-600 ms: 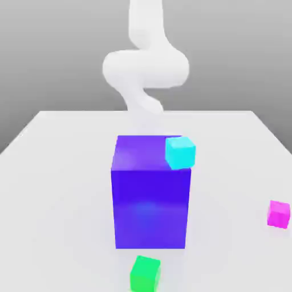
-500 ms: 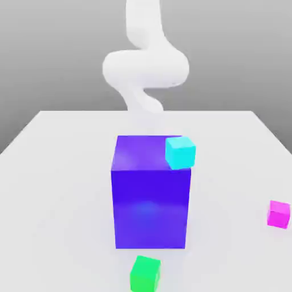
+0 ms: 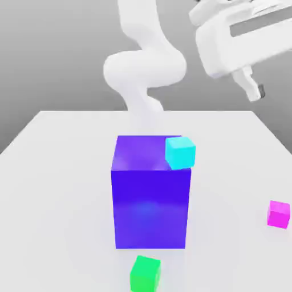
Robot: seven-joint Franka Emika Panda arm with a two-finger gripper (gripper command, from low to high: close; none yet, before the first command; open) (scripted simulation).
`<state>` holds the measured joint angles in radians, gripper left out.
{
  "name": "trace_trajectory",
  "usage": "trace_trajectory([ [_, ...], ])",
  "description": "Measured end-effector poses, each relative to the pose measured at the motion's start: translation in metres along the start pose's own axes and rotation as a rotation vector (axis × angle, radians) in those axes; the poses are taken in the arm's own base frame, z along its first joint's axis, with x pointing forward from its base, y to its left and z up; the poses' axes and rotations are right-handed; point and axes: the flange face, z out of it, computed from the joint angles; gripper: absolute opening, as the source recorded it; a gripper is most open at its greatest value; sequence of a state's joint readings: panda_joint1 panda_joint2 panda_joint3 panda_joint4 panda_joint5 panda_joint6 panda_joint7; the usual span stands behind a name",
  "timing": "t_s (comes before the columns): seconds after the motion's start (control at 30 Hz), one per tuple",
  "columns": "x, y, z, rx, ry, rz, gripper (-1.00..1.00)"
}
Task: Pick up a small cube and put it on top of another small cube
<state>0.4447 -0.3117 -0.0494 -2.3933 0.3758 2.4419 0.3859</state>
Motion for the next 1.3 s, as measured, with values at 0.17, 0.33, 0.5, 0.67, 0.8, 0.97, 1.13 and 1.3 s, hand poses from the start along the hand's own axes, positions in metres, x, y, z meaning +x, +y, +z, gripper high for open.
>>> trace_trajectory([
  [0.17,-0.035,-0.016,0.071,-0.04,-0.111,-0.099,0.0],
  [0.33,-0.08,-0.026,0.134,-0.095,-0.202,-0.208,0.0],
  [0.5,-0.131,-0.029,0.187,-0.162,-0.269,-0.328,0.0],
  [0.67,-0.174,-0.02,0.229,-0.237,-0.303,-0.442,0.0],
  [0.8,-0.204,-0.01,0.254,-0.301,-0.31,-0.537,0.0],
  [0.97,-0.234,0.002,0.28,-0.363,-0.298,-0.649,0.0],
  [1.13,-0.242,0.019,0.318,-0.367,-0.295,-0.661,0.0],
  [1.3,-0.246,0.027,0.332,-0.369,-0.299,-0.658,-1.0],
])
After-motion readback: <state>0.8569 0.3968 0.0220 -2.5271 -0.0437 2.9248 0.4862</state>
